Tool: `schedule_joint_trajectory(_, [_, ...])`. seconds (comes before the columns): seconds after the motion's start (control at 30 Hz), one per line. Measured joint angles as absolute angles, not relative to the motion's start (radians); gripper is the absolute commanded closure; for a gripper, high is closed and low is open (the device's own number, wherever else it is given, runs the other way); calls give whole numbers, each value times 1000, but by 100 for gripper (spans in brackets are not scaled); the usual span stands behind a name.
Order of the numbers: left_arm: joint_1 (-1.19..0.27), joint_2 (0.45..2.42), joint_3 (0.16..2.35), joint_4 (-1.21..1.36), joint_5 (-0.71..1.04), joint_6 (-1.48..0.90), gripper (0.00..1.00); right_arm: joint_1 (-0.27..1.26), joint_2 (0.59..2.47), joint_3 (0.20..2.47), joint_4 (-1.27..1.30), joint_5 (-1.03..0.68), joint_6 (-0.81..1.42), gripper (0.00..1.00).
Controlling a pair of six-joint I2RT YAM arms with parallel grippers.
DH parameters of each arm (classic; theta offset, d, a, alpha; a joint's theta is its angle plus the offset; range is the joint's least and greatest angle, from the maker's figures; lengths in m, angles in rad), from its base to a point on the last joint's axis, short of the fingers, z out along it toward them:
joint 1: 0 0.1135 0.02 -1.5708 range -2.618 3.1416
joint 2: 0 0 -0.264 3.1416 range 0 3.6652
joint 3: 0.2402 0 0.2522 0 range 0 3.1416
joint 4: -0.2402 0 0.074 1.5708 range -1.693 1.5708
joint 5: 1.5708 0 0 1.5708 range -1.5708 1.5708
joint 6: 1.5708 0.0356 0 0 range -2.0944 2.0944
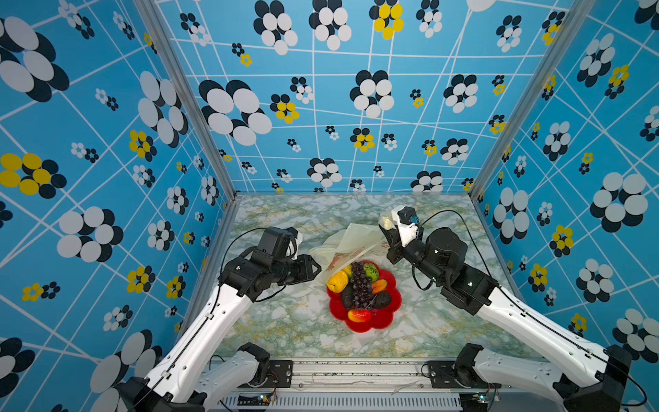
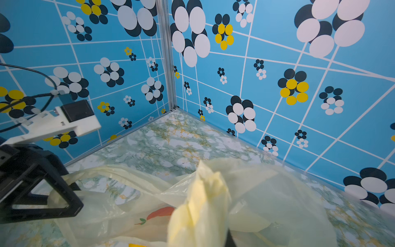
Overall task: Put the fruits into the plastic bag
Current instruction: 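Close the left gripper on the bag's other handle while the right gripper holds it, then spread the bag open with both grippers and lower it beside the fruit plate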
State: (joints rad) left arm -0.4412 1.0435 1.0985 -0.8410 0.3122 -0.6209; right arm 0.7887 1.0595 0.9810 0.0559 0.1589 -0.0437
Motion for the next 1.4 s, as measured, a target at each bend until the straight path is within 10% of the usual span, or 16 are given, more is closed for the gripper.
schedule_joint_trajectory(0.23, [-344,1250,1302,-855,308,-551,100,685,1260,1121,56,146,-70,100])
schedule_joint_trajectory(0.57, [-402,1722,2466,-836,181,-397,100,599,1604,1903,40,-33,-147,100])
schedule_joint_trajectory(0.73, [-607,1283,1966,-579,127,-279,100,625,1349,1688,179,-105,-138,100])
schedule_joint_trajectory(0.87, [-466,920,1301,-363,104,-366,100,607,1250,1295,285,-104,-31,100])
schedule_joint_trajectory(1.07, [-171,1128,672,-241,276,-625,100,550,1581,919,158,-89,165,100])
schedule_joint_trajectory(1.4, [-156,1234,1309,-355,360,-606,100,549,1669,1554,106,-111,196,100])
